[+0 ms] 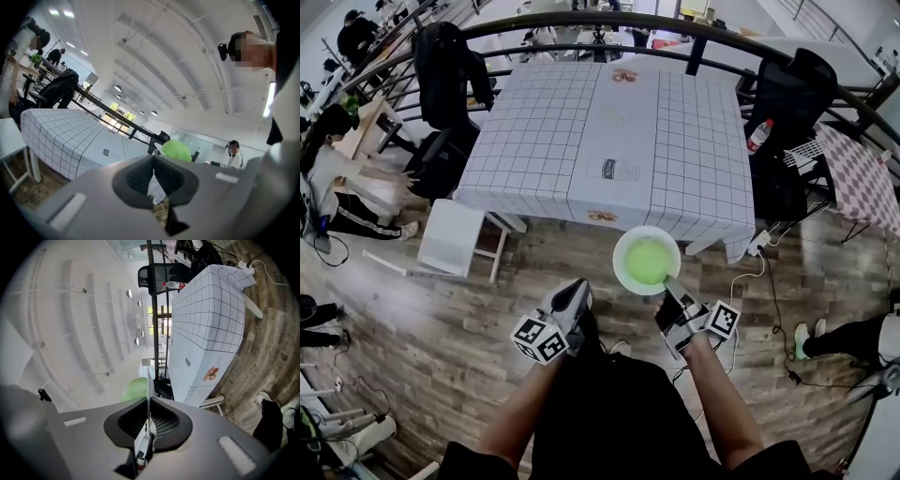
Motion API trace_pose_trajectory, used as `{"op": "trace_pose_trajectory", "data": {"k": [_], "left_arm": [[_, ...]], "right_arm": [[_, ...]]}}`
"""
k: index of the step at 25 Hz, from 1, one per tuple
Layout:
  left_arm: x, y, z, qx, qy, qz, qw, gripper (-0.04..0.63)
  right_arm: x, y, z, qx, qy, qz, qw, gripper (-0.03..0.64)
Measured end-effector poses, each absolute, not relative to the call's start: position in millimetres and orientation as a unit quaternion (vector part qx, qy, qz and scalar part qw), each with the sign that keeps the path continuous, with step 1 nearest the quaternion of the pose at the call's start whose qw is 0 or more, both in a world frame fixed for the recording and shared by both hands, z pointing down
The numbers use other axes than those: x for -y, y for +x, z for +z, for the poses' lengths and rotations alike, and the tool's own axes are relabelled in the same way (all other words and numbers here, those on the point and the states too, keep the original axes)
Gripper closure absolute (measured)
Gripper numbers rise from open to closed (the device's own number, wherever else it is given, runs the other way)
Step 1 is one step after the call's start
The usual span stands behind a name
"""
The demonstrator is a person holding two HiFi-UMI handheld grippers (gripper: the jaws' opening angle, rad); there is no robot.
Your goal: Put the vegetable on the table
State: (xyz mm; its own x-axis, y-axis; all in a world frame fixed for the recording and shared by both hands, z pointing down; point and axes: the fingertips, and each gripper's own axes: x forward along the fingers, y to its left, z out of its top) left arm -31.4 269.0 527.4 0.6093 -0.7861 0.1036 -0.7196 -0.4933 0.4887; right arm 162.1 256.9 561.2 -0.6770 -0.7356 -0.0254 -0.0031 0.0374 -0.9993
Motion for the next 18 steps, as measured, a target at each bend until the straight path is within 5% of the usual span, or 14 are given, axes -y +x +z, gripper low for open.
{"op": "trace_pose_trajectory", "data": {"k": [18], "left_arm": [[-146,-47,518,0.421,0.878,-0.048,0.225,0.586]], "right_arm": [[-153,136,553,-0.645,-0.298,-0.636,0.300,0.600]]}}
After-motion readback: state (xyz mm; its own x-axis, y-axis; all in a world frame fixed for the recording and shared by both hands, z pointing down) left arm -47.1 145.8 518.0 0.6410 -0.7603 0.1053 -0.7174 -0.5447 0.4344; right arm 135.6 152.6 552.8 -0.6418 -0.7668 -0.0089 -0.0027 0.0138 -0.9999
